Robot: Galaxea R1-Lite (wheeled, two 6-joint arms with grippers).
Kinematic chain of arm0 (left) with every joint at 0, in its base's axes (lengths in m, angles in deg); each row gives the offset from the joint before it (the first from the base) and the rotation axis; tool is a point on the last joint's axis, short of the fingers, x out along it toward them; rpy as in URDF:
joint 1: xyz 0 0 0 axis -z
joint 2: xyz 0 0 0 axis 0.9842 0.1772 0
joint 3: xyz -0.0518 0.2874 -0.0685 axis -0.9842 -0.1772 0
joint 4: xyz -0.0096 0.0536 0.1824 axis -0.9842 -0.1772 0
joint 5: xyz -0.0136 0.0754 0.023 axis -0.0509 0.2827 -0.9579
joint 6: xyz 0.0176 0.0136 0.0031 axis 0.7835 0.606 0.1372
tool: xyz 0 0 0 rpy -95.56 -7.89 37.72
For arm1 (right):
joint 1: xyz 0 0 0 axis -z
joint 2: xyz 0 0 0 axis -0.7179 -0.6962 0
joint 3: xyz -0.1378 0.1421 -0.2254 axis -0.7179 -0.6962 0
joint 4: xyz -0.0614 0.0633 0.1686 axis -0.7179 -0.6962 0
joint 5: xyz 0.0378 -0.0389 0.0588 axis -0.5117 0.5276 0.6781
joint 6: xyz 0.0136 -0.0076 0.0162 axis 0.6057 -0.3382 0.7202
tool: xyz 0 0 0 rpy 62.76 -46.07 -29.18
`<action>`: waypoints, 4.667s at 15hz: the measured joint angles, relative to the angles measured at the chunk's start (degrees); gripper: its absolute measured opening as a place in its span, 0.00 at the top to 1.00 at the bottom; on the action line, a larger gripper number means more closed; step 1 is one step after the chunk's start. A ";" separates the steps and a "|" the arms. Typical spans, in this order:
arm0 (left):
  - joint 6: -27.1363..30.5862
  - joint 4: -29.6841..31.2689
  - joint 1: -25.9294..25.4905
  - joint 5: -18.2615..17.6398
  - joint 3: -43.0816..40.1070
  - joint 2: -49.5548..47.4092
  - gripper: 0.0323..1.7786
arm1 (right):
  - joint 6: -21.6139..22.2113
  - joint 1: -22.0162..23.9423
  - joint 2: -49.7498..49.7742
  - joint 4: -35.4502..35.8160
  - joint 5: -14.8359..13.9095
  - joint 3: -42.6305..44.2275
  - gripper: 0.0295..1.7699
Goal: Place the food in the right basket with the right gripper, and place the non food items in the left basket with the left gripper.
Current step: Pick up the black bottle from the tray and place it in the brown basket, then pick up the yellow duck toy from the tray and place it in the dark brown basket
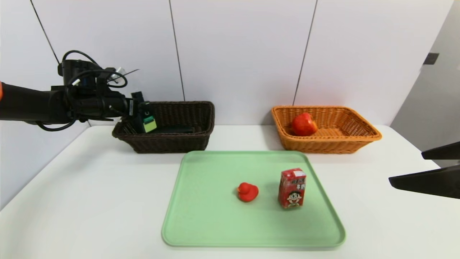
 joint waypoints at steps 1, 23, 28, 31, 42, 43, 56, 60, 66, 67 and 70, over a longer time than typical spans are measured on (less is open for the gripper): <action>0.06 -0.06 0.24 -0.04 0.00 -1.51 0.20 | -0.02 0.05 0.11 0.00 0.11 -0.05 0.04; -11.20 -5.92 30.31 0.63 -11.93 -27.10 0.06 | 0.13 0.00 2.95 1.30 0.30 -1.76 0.04; -11.14 -5.77 36.71 0.77 -19.08 -27.51 0.05 | 0.20 0.00 2.93 1.44 0.33 -1.78 0.04; -10.74 -6.21 40.91 3.17 -21.42 -25.05 0.05 | 0.24 0.00 2.95 1.41 0.30 -1.87 0.04; 17.48 -9.28 42.74 3.41 -19.99 -11.30 0.05 | 0.17 0.00 3.62 2.54 0.63 -3.69 0.04; 17.46 -9.16 42.81 3.15 -19.55 -10.14 0.05 | 0.24 0.00 3.71 2.56 0.60 -3.83 0.04; 14.99 -3.94 42.83 2.73 -17.01 1.02 0.05 | 0.27 0.06 3.78 2.57 0.35 -4.32 0.04; 14.97 -3.74 42.83 2.72 -17.20 1.65 0.35 | 0.24 0.30 3.80 2.62 0.38 -4.32 0.04; 14.97 -4.17 42.83 2.83 -17.35 0.35 0.60 | 0.24 0.41 3.80 2.62 0.41 -4.32 0.04; 14.99 -4.13 42.83 2.89 -17.32 -0.41 0.62 | 0.24 0.41 3.80 2.62 0.41 -4.32 0.04; 14.60 -4.00 42.83 3.02 -17.07 -3.91 0.63 | 0.27 0.41 3.80 2.62 0.41 -4.32 0.04</action>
